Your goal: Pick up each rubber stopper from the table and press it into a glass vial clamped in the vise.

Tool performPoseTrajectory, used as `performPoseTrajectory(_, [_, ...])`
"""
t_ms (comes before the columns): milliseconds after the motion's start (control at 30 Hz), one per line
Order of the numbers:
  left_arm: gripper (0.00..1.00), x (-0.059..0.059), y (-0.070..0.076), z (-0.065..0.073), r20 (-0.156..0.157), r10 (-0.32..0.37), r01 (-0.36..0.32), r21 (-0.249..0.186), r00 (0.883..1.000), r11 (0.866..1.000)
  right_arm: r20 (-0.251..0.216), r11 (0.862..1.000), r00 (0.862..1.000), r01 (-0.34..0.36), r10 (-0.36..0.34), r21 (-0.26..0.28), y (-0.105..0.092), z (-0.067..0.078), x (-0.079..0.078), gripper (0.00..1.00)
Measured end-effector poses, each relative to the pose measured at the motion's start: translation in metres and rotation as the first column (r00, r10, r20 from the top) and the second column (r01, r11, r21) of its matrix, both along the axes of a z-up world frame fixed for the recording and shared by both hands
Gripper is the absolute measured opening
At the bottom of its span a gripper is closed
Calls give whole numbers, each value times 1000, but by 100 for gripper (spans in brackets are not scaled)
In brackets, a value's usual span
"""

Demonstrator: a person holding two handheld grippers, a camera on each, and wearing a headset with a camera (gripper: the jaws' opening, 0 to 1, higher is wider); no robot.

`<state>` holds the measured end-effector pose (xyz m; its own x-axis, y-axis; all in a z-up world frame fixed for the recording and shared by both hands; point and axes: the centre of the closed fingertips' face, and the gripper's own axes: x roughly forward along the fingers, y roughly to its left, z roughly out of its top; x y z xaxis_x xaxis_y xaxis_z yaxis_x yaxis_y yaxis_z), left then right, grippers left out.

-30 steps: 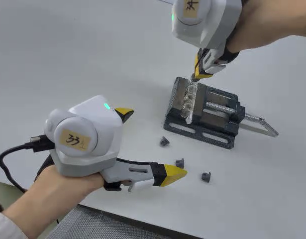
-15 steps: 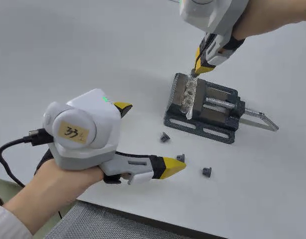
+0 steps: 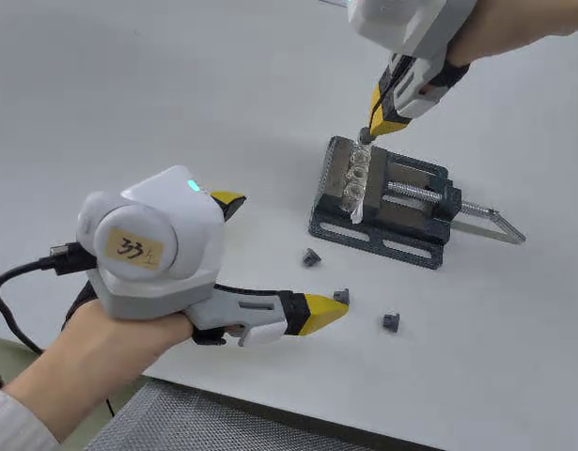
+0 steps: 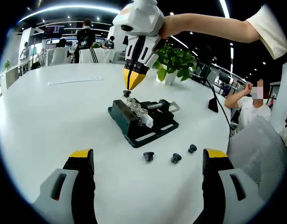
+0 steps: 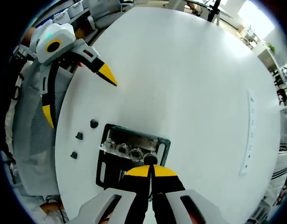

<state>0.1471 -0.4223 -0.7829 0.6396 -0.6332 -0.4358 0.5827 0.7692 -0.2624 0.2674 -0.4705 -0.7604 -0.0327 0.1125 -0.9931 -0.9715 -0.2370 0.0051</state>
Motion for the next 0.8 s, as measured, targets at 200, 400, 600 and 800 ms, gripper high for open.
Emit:
performPoseTrajectory(200, [96,1,-1,-1,-1,-6,6,-1,1000,1000,-28,998,999,40,-39,45,5,5,3,0])
performPoseTrajectory(400, [96,1,-2,0,-2,-7,7,1,1000,1000,-49,998,998,37,-35,45,10,-3,6,0])
performPoseTrajectory(600, [96,1,1,-4,-8,-3,3,4,1000,1000,-59,998,997,46,-43,40,10,-5,3,0])
performPoseTrajectory(800, [96,0,0,-6,-16,-4,4,4,1000,1000,-70,997,996,62,-59,41,9,-5,-1,0])
